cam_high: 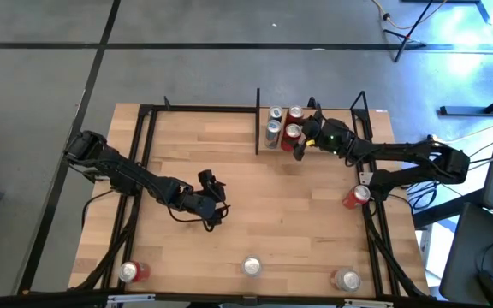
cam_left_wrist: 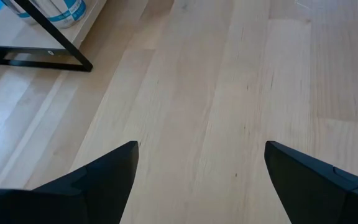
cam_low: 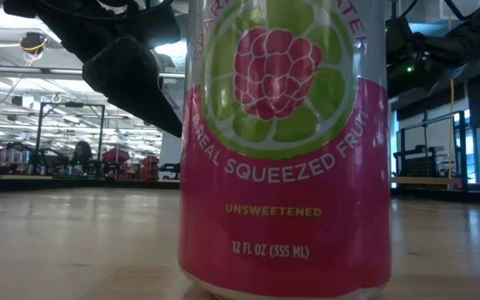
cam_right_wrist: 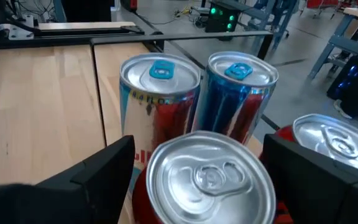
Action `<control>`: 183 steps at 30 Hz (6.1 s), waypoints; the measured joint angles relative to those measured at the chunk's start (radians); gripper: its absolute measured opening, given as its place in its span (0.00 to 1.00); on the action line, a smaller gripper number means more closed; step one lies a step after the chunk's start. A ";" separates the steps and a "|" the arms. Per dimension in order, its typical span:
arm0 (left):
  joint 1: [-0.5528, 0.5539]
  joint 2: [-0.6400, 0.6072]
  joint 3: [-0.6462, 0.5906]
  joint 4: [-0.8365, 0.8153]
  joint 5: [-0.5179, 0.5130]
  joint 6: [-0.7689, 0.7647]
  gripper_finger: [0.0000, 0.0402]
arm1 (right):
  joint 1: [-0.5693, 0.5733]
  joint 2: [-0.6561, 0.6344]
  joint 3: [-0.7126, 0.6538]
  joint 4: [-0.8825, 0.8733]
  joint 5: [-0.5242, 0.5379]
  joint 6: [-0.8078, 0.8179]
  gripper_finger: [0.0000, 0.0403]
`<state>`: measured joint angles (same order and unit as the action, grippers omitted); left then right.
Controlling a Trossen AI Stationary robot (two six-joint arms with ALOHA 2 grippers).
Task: Place canned beverage on shelf
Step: Put the red black soda can on the shelf aligned with the other red black soda can, then put the left pink soda can on the shelf
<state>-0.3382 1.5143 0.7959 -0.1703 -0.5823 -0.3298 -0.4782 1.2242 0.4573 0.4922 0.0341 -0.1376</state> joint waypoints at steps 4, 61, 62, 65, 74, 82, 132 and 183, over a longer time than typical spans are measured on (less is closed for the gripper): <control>0.000 0.000 0.000 0.000 0.000 -0.004 0.84 | 0.001 -0.039 0.031 -0.102 0.000 -0.001 0.84; -0.416 0.306 0.017 0.515 -0.044 -0.324 0.84 | 1.159 0.601 0.827 -0.501 0.332 0.441 0.84; -0.421 0.306 0.017 0.515 -0.045 -0.333 0.84 | 1.159 0.615 0.851 -0.517 0.332 0.454 0.84; -0.434 0.307 0.017 0.499 -0.045 -0.372 0.84 | 1.159 0.650 0.909 -0.540 0.328 0.503 0.84; -0.461 0.306 0.017 0.496 -0.075 -0.378 0.84 | 1.151 0.694 0.928 -0.612 0.368 0.606 0.84; -0.464 0.306 0.017 0.494 -0.082 -0.423 0.84 | 1.153 0.694 0.922 -0.618 0.375 0.621 0.84; -0.488 0.306 0.017 0.502 -0.058 -0.394 0.84 | 0.980 0.255 0.640 -1.180 0.587 0.588 0.64; -0.212 0.294 0.017 0.382 0.192 0.166 0.84 | -0.392 -0.215 0.155 -0.710 -0.347 -0.076 0.64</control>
<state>-0.5503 1.8084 0.8127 0.2120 -0.3899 -0.1641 -0.8698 1.0091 0.6125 -0.2182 -0.3126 -0.2134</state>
